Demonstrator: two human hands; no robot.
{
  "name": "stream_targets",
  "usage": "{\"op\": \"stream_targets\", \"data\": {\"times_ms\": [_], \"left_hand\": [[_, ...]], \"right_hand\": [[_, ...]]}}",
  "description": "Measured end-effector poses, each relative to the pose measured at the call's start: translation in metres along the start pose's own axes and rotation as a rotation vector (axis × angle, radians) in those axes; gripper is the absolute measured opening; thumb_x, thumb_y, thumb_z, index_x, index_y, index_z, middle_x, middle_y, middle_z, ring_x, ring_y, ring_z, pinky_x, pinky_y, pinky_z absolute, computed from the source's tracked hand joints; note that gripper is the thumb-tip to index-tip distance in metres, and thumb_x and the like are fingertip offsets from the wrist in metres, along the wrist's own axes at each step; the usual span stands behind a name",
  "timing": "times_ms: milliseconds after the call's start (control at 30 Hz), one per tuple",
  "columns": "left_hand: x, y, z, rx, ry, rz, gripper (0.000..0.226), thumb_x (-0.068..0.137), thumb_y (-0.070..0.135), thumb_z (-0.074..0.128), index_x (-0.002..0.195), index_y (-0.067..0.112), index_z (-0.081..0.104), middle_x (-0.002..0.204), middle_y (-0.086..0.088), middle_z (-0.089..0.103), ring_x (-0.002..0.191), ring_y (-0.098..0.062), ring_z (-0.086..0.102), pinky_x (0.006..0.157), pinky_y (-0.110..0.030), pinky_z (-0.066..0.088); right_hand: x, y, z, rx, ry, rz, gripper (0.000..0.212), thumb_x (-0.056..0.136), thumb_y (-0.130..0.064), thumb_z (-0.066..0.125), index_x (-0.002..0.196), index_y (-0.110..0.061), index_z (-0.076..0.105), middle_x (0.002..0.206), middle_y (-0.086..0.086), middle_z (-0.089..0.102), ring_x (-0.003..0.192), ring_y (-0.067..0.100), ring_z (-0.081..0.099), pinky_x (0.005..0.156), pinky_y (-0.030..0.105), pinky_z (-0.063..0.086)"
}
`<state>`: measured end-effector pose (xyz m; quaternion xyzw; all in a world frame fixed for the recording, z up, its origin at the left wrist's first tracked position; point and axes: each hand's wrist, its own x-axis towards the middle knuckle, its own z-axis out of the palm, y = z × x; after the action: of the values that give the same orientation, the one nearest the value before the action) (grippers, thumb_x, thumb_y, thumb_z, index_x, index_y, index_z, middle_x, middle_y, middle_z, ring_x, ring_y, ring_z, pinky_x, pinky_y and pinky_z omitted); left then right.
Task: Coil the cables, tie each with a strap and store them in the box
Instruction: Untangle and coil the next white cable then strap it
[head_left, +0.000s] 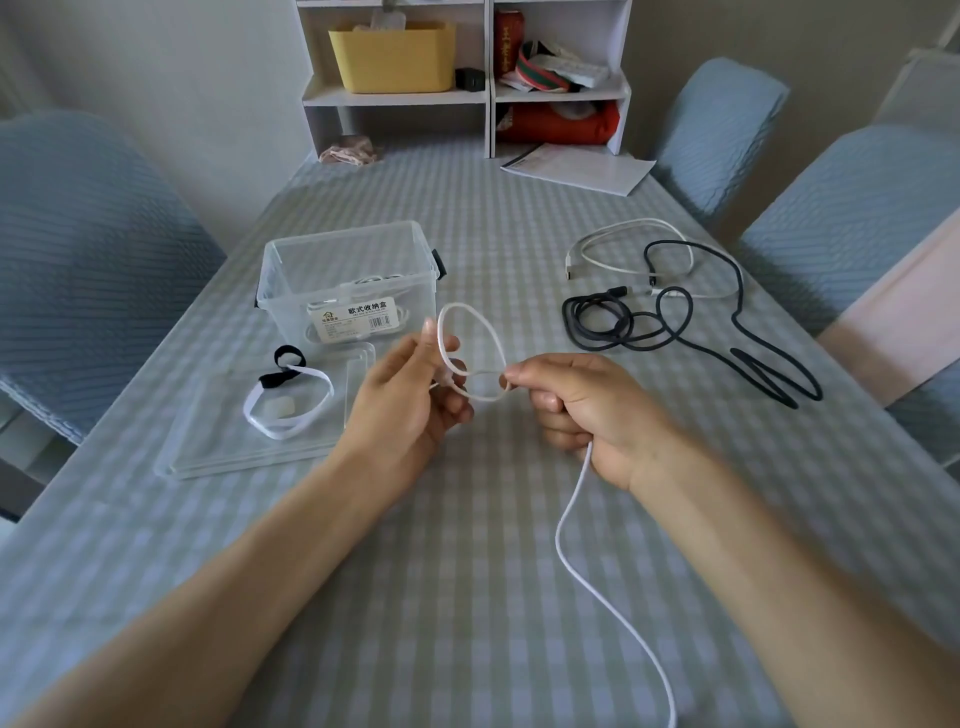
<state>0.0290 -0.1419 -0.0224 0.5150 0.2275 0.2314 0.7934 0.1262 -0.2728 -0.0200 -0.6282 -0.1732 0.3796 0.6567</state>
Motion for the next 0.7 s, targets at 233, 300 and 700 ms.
{"op": "stream_targets", "data": {"times_ms": [233, 300, 700], "left_hand": [[-0.01, 0.0, 0.0, -0.184, -0.201, -0.171, 0.044, 0.084, 0.045, 0.061, 0.106, 0.007, 0.065, 0.092, -0.007, 0.069, 0.071, -0.013, 0.062, 0.075, -0.028, 0.059], [-0.009, -0.007, 0.006, -0.063, -0.175, -0.09, 0.033, 0.087, 0.036, 0.058, 0.101, 0.008, 0.068, 0.092, -0.006, 0.071, 0.068, -0.013, 0.062, 0.068, -0.027, 0.057], [-0.004, -0.004, 0.004, 0.024, -0.051, 0.114, 0.036, 0.103, 0.033, 0.043, 0.078, 0.017, 0.063, 0.091, -0.003, 0.069, 0.083, -0.012, 0.061, 0.075, -0.028, 0.049]], "right_hand": [[0.002, 0.001, 0.004, 0.14, 0.179, -0.051, 0.011, 0.088, -0.016, 0.069, 0.078, -0.011, 0.065, 0.049, -0.006, 0.038, 0.035, 0.005, 0.022, 0.035, 0.018, 0.016], [0.003, 0.003, 0.006, 0.113, 0.216, -0.062, 0.012, 0.088, -0.016, 0.069, 0.078, -0.011, 0.066, 0.049, -0.005, 0.04, 0.035, 0.006, 0.023, 0.035, 0.017, 0.018], [0.001, 0.002, 0.004, -0.088, 0.077, 0.011, 0.012, 0.085, -0.017, 0.072, 0.084, -0.005, 0.074, 0.047, -0.004, 0.04, 0.038, 0.009, 0.023, 0.037, 0.019, 0.018]]}}
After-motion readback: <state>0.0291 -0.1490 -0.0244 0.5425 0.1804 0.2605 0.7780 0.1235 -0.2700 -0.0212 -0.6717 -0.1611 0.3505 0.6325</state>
